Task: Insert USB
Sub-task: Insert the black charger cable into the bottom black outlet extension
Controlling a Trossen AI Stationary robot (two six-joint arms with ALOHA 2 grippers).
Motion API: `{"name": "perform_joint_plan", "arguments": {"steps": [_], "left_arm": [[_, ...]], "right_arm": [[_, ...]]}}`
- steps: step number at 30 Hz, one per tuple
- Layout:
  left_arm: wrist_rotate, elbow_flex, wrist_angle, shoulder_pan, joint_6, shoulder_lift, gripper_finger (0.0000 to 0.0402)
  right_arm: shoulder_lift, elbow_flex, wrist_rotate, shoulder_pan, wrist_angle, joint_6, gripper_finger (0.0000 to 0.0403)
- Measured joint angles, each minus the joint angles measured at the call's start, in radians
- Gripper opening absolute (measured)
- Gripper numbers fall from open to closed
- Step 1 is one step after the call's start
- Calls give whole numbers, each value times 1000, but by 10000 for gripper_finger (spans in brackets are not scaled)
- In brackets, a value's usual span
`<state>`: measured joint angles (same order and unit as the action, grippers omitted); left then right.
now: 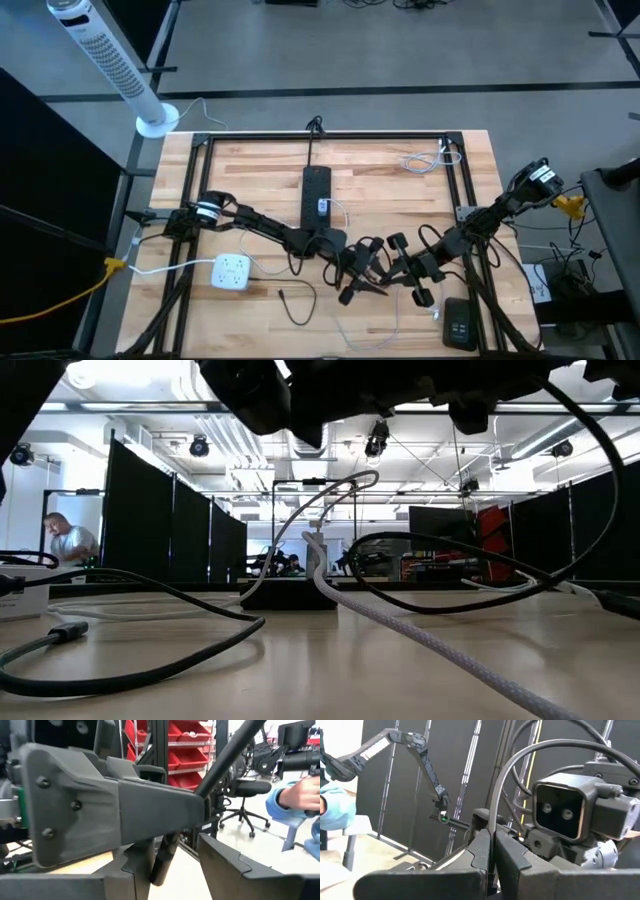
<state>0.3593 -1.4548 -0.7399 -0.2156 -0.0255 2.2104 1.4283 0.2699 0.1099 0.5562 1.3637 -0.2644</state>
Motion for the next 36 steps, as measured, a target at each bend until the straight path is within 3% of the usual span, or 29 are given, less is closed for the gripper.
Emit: {"name": "perform_joint_plan", "arguments": {"steps": [23, 29, 32, 36], "left_arm": [[-17, 4, 98, -4, -23, -4, 19], [-88, 5, 210, -5, -36, -29, 8], [-140, 2, 263, -5, -39, -41, 8], [-186, -2, 345, -8, -41, -53, 8]], "right_arm": [[-41, -43, 19, 2, -23, 57, 1], [-44, -67, 61, 1, -27, 195, 1], [-47, -68, 121, 0, -32, 264, 25], [-59, -69, 137, 1, -54, 247, 91]]}}
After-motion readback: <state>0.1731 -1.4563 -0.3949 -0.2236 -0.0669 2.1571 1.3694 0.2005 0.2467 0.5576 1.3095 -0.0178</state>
